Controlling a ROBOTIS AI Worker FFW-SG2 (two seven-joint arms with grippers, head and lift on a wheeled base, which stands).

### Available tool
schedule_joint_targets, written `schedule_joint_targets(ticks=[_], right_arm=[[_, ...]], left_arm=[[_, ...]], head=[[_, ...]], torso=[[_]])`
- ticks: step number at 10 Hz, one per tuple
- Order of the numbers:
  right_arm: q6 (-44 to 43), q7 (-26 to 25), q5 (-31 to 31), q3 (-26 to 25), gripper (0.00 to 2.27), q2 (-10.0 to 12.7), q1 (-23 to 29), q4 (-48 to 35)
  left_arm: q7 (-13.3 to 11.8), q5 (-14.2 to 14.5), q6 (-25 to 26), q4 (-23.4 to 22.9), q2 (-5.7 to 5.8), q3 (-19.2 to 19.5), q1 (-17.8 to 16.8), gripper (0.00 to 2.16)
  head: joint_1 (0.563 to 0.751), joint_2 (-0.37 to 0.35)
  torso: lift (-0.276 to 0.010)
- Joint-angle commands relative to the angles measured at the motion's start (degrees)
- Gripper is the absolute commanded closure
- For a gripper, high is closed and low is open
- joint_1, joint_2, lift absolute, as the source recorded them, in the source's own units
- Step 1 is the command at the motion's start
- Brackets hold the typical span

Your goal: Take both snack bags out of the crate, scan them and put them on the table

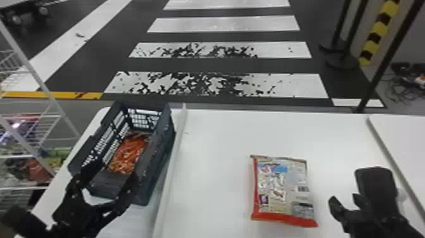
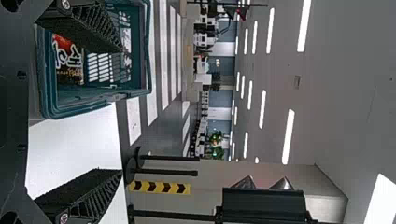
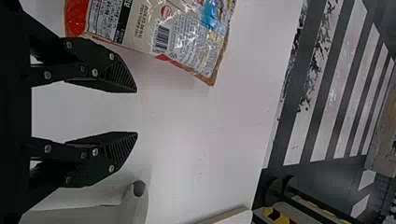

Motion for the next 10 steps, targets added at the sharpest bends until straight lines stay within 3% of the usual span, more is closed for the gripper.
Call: schedule_joint_targets(ticks=[1, 6, 10], right_arm=[[1.95, -2.30, 0.96, 0.27, 0.11, 0.05, 0.30, -1.47], [2.48, -4.58, 2.71, -5.62, 0.11, -0.35, 0.13, 1.26], [-0.86, -4.58, -3.09, -11.42, 0.11, -0.35, -4.88, 10.49]], left_arm=[[0.00, 0.00, 0.00, -0.01, 0.09, -0.01, 0.08, 0.08], [-0.09, 0.00, -0.18, -0.10, 0.09, -0.45, 0.17, 0.08], [-0.09, 0.00, -0.18, -0.10, 0.27, -0.45, 0.34, 0.08]], head=[[0.695, 0.095], [0.695, 0.001], [0.695, -0.061]], torso=[[-0.092], [-0.092], [-0.092]])
